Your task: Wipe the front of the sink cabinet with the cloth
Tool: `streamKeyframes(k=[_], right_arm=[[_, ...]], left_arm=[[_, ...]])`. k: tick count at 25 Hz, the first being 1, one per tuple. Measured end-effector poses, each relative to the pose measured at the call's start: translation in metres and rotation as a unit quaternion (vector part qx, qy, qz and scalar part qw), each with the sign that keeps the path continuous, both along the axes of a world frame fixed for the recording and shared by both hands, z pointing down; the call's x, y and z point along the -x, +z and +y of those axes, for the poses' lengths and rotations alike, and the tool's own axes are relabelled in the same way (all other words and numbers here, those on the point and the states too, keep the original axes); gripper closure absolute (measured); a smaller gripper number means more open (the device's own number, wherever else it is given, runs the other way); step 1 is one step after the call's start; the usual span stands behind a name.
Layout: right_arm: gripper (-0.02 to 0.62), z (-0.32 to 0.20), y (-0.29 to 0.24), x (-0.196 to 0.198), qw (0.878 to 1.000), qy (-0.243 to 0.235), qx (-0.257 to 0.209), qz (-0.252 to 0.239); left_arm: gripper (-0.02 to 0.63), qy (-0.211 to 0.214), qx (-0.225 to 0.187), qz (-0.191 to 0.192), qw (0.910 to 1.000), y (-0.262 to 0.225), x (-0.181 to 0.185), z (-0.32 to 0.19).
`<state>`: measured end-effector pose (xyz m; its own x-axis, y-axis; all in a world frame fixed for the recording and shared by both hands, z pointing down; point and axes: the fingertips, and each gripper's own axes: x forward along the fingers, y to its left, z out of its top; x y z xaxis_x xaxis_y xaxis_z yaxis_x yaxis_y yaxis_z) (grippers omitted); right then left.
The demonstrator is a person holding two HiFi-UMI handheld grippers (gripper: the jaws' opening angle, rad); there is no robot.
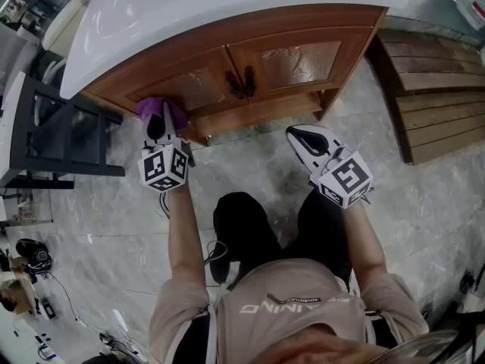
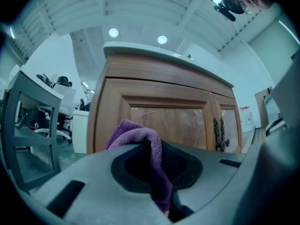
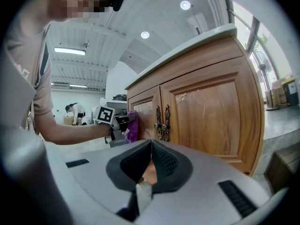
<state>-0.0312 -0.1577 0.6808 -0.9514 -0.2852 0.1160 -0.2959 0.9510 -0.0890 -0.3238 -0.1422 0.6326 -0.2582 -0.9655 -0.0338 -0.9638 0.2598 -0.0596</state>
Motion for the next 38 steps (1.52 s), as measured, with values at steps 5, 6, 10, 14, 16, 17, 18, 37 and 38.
streamKeyframes(k=[5,6,10,14,16,17,18,37,38], right_arm=[[0.583,-0.002,0.002,-0.011,1.0,0.011,0.002,0.0],[0.583,-0.003,0.002,-0.015,1.0,0.015,0.003,0.0],[0.583,-0.003,0.004,-0.024,1.0,0.028,0.01,-0.006],[0.583,0.001,0.004,-0.029,0.999,0.035,0.013,-0.011],[0.583,0.002,0.004,-0.033,0.999,0.038,0.012,-0.012],[0.583,0.001,0.004,-0.035,0.999,0.04,0.013,-0.012],[0.583,0.0,0.004,-0.037,0.999,0.043,0.013,-0.012],[0.583,-0.002,0.006,-0.059,0.997,0.074,0.022,-0.019],[0.583,-0.003,0.006,-0.061,0.997,0.077,0.023,-0.02]], left_arm=[[0.569,0.026,-0.005,0.015,0.9995,-0.001,-0.039,-0.021],[0.569,0.033,-0.006,0.019,0.9992,-0.001,-0.046,-0.025],[0.569,0.078,-0.002,0.027,0.9966,-0.003,-0.081,-0.043],[0.569,0.107,0.014,0.019,0.994,-0.007,-0.117,-0.061],[0.569,0.104,0.017,0.026,0.9941,-0.006,-0.121,-0.061],[0.569,0.11,0.019,0.03,0.9933,-0.006,-0.124,-0.06],[0.569,0.118,0.022,0.031,0.9923,-0.005,-0.129,-0.061],[0.569,0.216,0.05,0.022,0.9748,-0.008,-0.214,-0.093],[0.569,0.23,0.051,0.028,0.9715,-0.007,-0.222,-0.095]])
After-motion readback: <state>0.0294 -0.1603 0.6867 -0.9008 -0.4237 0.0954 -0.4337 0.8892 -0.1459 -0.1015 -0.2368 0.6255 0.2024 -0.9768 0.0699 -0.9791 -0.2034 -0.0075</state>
